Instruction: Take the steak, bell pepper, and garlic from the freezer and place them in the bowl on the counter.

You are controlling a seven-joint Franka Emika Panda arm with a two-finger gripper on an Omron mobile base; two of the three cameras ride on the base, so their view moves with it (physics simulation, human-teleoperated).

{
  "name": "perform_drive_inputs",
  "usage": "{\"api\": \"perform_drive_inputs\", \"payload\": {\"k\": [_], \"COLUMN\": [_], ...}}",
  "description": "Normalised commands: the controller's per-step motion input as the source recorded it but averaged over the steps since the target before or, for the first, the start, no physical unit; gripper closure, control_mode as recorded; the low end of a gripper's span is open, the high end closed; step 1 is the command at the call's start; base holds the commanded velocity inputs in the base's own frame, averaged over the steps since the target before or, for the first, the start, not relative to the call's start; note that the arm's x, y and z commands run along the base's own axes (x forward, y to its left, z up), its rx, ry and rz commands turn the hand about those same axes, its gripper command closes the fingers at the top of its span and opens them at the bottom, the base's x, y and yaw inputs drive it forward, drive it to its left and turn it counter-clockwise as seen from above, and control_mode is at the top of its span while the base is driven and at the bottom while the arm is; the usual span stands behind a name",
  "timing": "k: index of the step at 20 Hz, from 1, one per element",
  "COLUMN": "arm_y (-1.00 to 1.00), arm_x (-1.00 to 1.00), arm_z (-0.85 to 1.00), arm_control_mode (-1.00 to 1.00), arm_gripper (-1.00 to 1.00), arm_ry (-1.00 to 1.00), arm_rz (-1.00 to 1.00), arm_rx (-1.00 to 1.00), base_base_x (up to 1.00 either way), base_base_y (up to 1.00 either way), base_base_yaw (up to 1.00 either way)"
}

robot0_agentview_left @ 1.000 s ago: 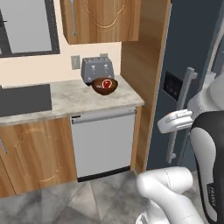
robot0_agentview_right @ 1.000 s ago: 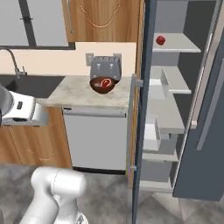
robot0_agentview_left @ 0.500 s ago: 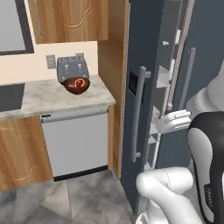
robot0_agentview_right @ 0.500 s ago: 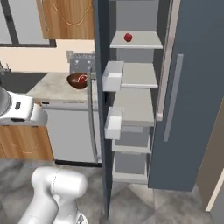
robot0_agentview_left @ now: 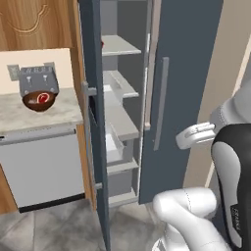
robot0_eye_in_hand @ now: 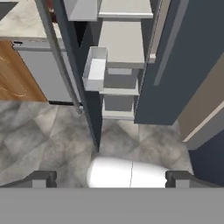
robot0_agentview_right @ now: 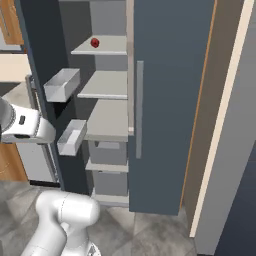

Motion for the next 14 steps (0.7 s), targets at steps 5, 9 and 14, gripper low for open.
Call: {"api": "perform_drive_inputs", "payload": {"k": [5,9,14], "arm_y": [0.0,0.0,0.0], "arm_x": [0.0,0.0,0.0], "arm_z": [0.0,0.0,0.0], "arm_control_mode": [1.0,1.0,1.0], "arm_gripper": [-1.0,-1.0,-1.0], "arm_ry": [0.0,0.0,0.0], "arm_rz": [0.0,0.0,0.0], "arm_rx": [0.0,0.0,0.0], "base_base_x": [0.44,0.7,0.75], "base_base_y": [-0.57,-0.25,-0.17], "base_base_yaw": [0.0,0.0,0.0]}}
